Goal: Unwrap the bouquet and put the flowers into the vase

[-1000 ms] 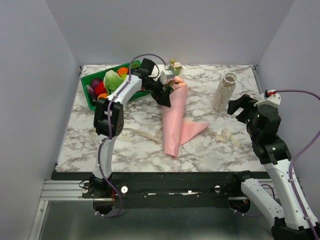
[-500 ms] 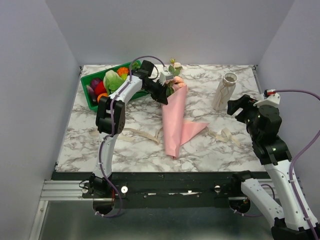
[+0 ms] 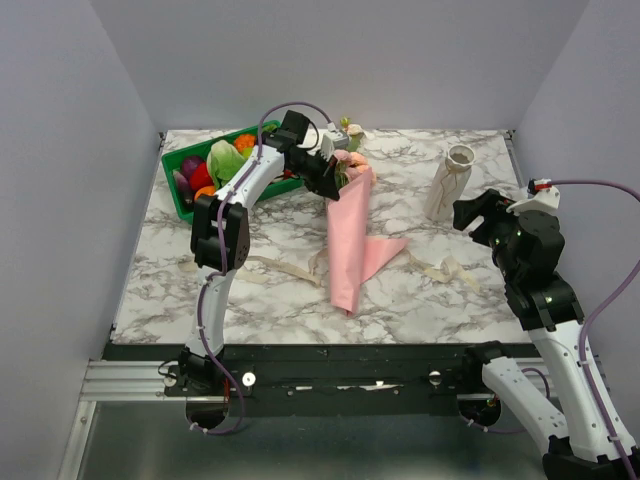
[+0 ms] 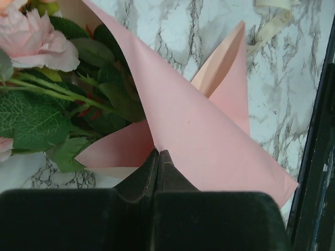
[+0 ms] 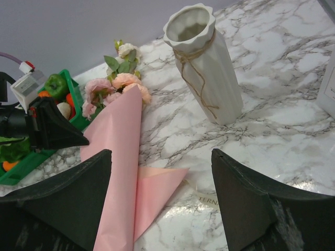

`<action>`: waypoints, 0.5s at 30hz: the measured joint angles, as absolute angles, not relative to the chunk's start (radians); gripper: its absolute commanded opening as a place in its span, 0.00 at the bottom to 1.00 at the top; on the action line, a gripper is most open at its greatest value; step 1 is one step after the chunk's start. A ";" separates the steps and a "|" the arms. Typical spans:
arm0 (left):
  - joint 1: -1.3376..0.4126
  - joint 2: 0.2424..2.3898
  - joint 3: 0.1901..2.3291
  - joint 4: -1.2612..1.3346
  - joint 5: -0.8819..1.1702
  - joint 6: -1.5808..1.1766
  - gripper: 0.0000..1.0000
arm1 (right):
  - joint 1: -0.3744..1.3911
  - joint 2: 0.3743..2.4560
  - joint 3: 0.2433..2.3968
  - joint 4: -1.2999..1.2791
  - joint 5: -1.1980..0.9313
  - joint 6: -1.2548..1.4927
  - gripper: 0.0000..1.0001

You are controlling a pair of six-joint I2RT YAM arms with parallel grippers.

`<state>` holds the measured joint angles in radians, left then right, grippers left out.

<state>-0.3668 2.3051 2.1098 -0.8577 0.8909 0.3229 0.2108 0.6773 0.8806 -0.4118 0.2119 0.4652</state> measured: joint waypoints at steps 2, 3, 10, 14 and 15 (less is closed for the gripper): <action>-0.371 2.288 2.129 -0.862 0.891 0.300 0.00 | 0.211 0.671 0.878 -0.411 0.211 0.470 0.84; -0.374 2.276 2.142 -0.864 0.891 0.288 0.00 | 0.211 0.666 0.875 -0.410 0.211 0.471 0.84; -0.403 2.162 2.170 -0.863 0.904 0.205 0.23 | 0.211 0.642 0.860 -0.410 0.210 0.471 0.84; -0.450 2.102 2.184 -0.860 0.904 0.165 0.78 | 0.210 0.638 0.850 -0.408 0.211 0.471 0.84; -0.461 2.094 2.186 -0.859 0.904 0.153 0.99 | 0.211 0.636 0.847 -0.408 0.211 0.472 0.86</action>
<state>-0.4614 2.0937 2.1864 -0.8593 0.9035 0.1532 0.2108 0.6365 0.8467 -0.4076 0.2108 0.4717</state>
